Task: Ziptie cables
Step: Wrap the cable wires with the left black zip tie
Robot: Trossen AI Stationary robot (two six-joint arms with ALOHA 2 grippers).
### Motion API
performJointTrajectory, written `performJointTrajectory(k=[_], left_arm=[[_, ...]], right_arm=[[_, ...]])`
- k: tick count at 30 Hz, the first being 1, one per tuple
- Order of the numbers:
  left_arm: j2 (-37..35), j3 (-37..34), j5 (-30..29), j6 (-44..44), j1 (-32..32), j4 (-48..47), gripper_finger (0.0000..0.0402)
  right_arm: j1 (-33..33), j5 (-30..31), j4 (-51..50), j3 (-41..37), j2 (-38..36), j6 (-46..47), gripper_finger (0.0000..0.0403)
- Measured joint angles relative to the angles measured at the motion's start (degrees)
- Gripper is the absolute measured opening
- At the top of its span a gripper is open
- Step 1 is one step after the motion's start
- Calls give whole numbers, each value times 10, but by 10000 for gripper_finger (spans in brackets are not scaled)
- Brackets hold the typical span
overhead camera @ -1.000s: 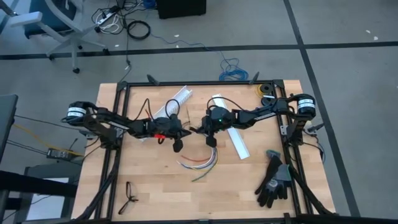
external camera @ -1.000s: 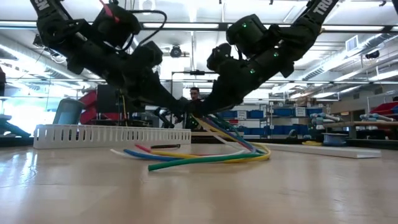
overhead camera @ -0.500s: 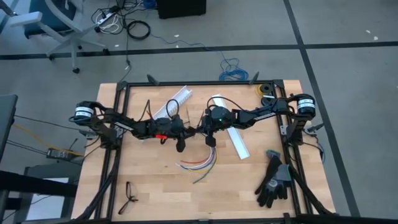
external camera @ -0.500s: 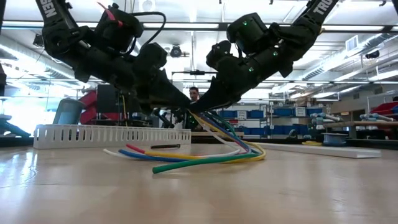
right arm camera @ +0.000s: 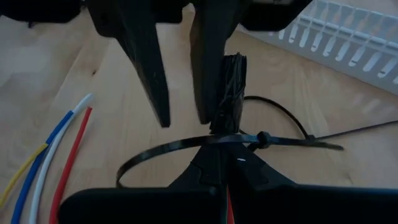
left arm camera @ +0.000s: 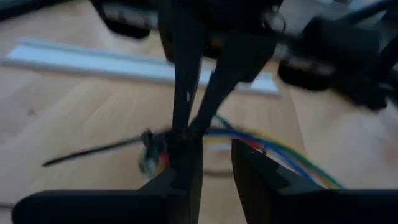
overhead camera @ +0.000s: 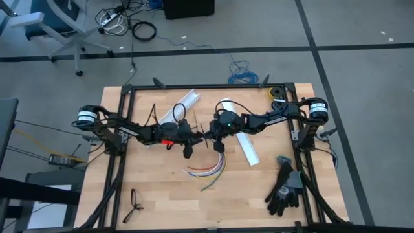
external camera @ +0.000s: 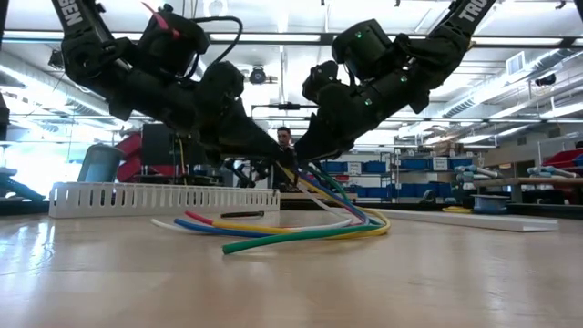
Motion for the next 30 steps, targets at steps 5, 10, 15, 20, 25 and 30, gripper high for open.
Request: performJointTrajectory(k=[5, 10, 15, 20, 25, 30], left_arm=[[0, -31, -19, -30, 0, 63, 94], [-1, -102, -57, -74, 0, 168, 94], [-1, -137, -98, -103, 2, 235, 94], [0, -125, -71, -116, 4, 220, 96], [0, -120, -57, -112, 5, 220, 109], [0, -120, -53, -117, 5, 216, 129]], right_arm=[[0, 1, -1, 0, 0, 9, 4], [5, 4, -3, 0, 0, 12, 4], [18, -3, 11, 0, 0, 8, 4], [26, 23, 30, 0, 0, -6, 3], [21, 39, 24, 0, 0, 8, 3], [21, 38, 25, -1, 0, 9, 3]])
